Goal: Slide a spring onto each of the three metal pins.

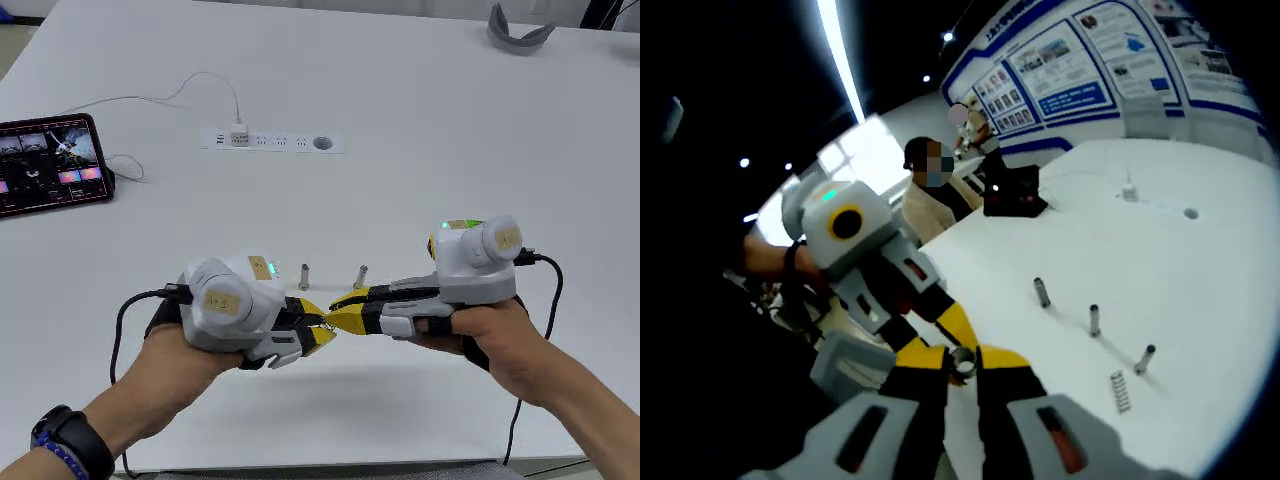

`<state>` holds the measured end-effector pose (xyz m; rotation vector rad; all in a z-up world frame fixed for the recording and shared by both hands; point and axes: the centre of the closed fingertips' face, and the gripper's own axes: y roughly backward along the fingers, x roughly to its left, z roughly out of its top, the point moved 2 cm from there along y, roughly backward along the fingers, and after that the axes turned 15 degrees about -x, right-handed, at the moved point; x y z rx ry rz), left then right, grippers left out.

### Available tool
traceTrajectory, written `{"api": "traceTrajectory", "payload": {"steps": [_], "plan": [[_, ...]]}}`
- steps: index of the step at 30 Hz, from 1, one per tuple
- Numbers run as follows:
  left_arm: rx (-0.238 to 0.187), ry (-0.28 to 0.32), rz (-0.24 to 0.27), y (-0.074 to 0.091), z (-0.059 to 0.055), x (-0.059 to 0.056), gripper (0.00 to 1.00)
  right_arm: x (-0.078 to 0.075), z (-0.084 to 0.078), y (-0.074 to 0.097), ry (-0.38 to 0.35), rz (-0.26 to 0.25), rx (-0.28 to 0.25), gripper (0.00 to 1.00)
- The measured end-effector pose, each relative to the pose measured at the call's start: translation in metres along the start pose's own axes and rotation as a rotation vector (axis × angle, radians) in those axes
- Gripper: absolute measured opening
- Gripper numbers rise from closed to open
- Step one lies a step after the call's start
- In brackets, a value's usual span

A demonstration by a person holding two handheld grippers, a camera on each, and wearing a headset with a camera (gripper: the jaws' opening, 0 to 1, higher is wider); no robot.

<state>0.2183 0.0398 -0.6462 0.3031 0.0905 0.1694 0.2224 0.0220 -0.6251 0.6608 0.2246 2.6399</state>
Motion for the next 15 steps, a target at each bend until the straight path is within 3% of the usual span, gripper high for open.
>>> {"api": "traceTrajectory", "payload": {"steps": [6,15], "plan": [[0.001,-0.015,-0.036,-0.0026,0.0018,-0.0064,0.1,0.0056,-0.0015,0.0023,0.104,0.058,0.143,0.12],[0.011,-0.034,-0.062,-0.0031,0.0047,-0.0098,0.09,0.0094,-0.0024,0.0034,0.228,0.114,0.258,0.12]]}}
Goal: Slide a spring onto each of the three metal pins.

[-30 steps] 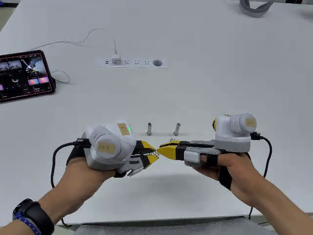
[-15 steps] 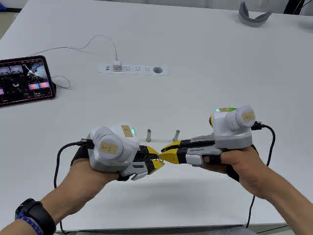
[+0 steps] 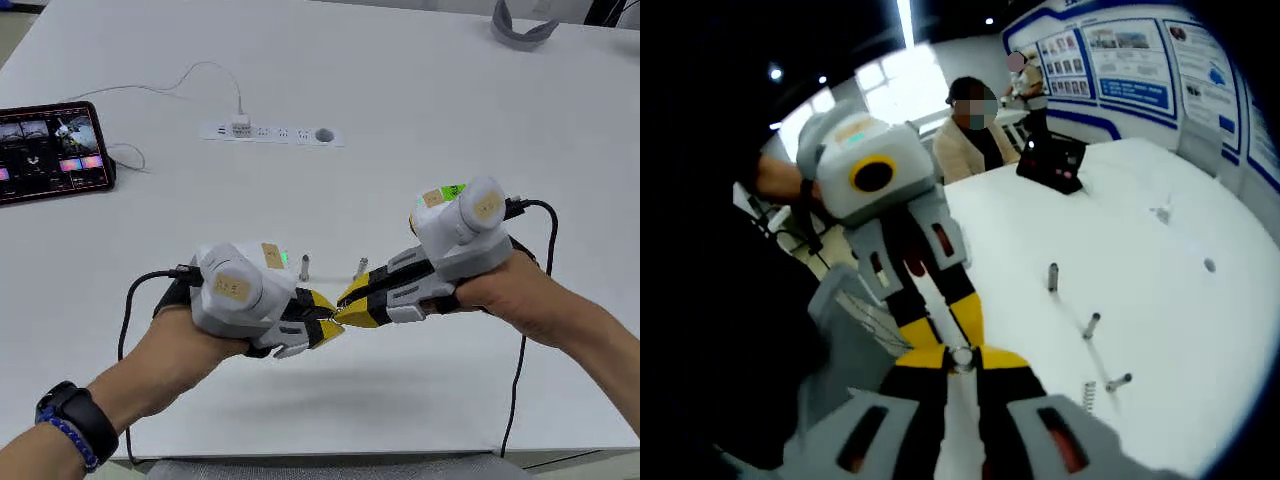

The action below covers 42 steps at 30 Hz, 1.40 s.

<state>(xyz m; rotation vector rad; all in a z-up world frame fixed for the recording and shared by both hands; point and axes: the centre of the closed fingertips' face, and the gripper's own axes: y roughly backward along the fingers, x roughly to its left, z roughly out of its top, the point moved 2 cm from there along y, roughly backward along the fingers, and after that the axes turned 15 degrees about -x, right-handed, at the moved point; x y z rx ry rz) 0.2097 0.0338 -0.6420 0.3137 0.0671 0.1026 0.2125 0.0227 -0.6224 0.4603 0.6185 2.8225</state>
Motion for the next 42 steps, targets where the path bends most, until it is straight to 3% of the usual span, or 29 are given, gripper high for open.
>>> {"api": "traceTrajectory", "payload": {"steps": [7,18,24,28,30,42], "plan": [[0.029,-0.031,-0.027,0.001,-0.001,-0.005,0.09,0.005,-0.004,0.0,0.019,0.026,0.033,0.12],[0.009,-0.017,-0.045,-0.003,0.003,-0.009,0.09,0.008,-0.008,0.002,0.033,0.039,0.045,0.12],[0.013,-0.028,-0.047,-0.004,-0.002,-0.01,0.1,0.008,-0.011,0.001,0.035,0.032,0.055,0.12],[0.006,0.018,-0.052,-0.005,-0.007,-0.011,0.11,0.008,-0.016,-0.001,0.039,0.024,0.066,0.12],[0.002,0.016,-0.038,-0.003,-0.009,-0.009,0.13,0.005,-0.018,-0.003,0.032,-0.005,0.065,0.12],[-0.006,0.091,0.067,0.013,-0.028,-0.001,0.22,-0.001,-0.031,0.002,-0.045,-0.063,0.018,0.12]]}}
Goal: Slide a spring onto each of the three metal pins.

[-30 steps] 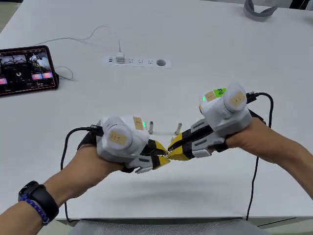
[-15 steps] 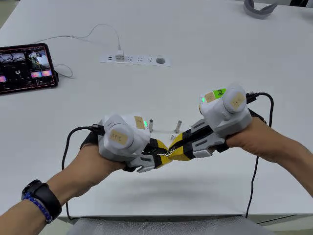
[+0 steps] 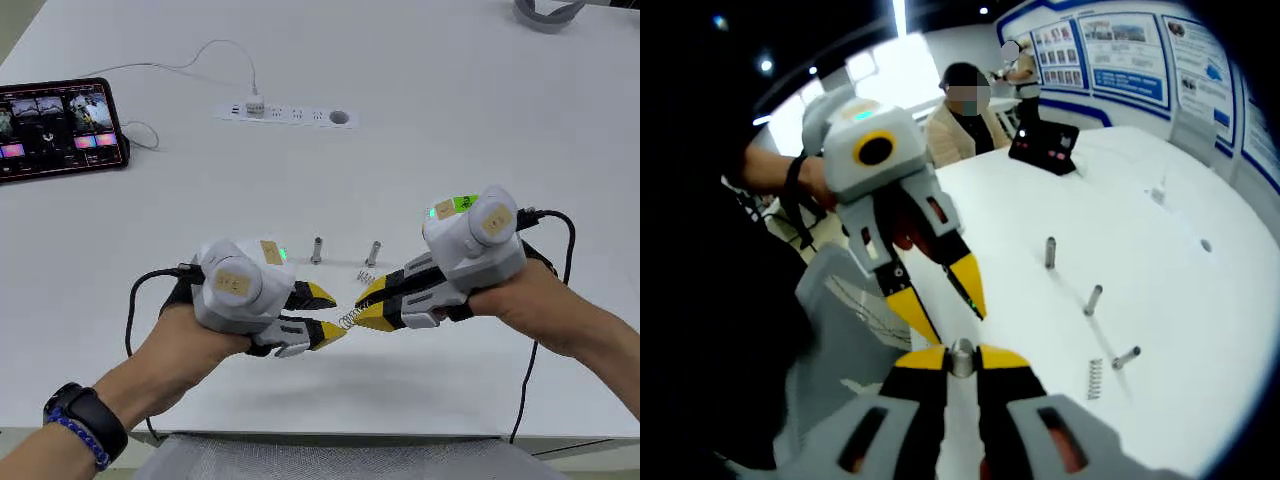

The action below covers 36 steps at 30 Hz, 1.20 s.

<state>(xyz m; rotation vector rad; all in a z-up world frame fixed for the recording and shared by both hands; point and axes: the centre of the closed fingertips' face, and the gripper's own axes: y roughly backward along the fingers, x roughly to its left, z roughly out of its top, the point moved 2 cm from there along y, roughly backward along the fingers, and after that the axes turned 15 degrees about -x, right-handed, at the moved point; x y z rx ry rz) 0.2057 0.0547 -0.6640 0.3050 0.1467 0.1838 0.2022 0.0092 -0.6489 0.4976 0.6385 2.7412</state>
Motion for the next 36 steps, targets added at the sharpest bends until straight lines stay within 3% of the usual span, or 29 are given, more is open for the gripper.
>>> {"api": "traceTrajectory", "payload": {"steps": [7,14,26,36], "plan": [[-0.006,0.04,0.08,0.013,-0.008,0.013,0.26,-0.013,-0.007,0.007,-0.009,-0.047,0.009,0.12],[-0.019,0.062,0.152,0.024,-0.012,0.027,0.3,-0.024,-0.007,0.006,-0.016,-0.062,0.021,0.12],[-0.022,0.09,0.223,0.041,-0.018,0.043,0.36,-0.04,-0.006,-0.004,-0.009,-0.073,0.048,0.12],[-0.018,0.128,0.283,0.056,-0.032,0.051,0.42,-0.06,0.001,-0.012,0.023,-0.082,0.075,0.12]]}}
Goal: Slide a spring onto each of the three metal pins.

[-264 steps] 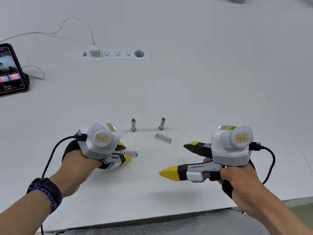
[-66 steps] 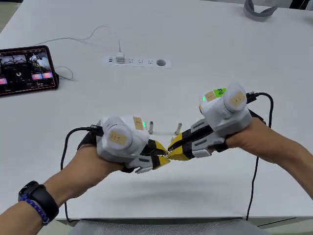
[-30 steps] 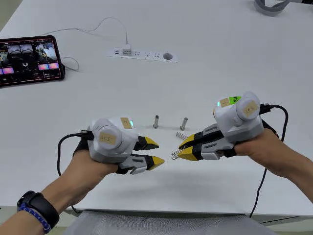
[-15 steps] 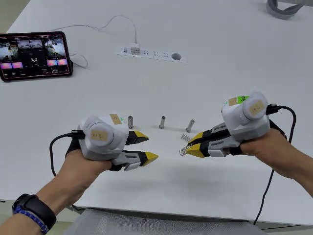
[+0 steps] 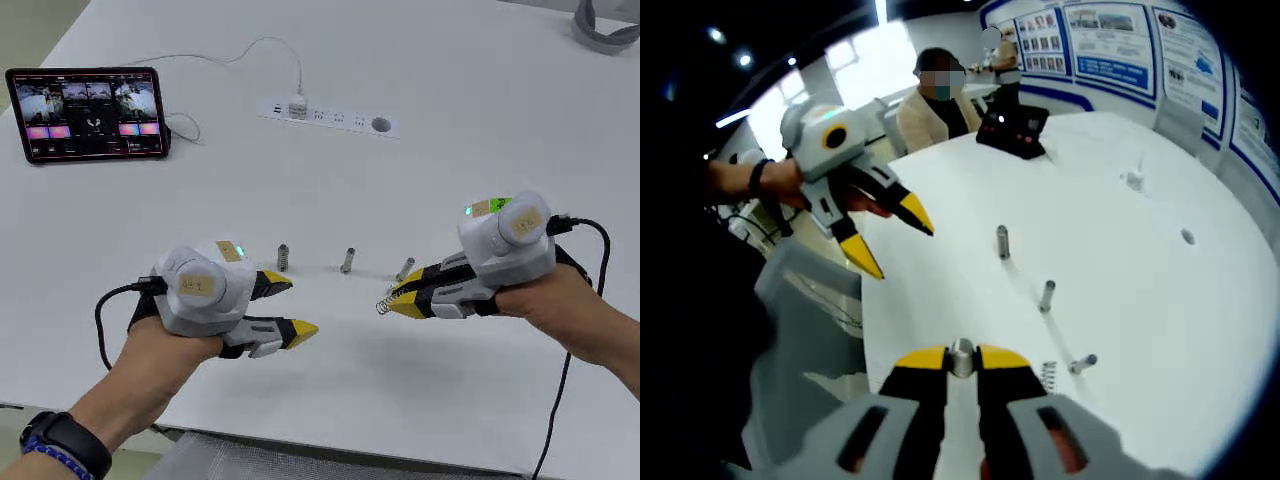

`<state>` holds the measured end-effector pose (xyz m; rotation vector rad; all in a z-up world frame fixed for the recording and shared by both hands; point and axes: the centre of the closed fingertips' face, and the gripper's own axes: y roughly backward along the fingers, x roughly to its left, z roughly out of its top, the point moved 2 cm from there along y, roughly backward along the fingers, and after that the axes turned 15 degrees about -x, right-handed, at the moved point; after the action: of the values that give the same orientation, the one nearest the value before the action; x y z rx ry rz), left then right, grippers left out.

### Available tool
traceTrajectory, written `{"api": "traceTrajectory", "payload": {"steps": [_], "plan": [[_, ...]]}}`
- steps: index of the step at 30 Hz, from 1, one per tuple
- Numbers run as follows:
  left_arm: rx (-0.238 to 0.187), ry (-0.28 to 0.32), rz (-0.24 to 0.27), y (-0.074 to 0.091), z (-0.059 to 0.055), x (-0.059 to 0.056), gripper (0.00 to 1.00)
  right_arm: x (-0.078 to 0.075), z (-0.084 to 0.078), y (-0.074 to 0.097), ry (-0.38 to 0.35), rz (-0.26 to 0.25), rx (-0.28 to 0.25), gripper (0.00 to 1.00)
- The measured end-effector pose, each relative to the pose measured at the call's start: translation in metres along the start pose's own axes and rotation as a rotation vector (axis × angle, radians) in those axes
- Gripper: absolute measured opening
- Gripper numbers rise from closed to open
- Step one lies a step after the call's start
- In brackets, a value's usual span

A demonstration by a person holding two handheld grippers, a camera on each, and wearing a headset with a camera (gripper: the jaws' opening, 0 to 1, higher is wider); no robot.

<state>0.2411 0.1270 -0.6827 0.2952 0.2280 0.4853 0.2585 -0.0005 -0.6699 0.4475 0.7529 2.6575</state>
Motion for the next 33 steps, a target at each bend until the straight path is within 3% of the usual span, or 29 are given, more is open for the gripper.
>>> {"api": "traceTrajectory", "payload": {"steps": [10,18,33], "plan": [[-0.005,0.04,0.077,0.012,-0.008,0.016,0.51,-0.022,0.007,-0.01,0.052,-0.013,0.037,0.12],[-0.022,0.075,0.114,0.018,-0.01,0.024,0.58,-0.041,0.009,-0.016,0.066,-0.02,0.063,0.12],[-0.01,0.116,0.173,0.031,-0.017,0.04,0.69,-0.067,0.018,-0.031,0.077,-0.043,0.078,0.12]]}}
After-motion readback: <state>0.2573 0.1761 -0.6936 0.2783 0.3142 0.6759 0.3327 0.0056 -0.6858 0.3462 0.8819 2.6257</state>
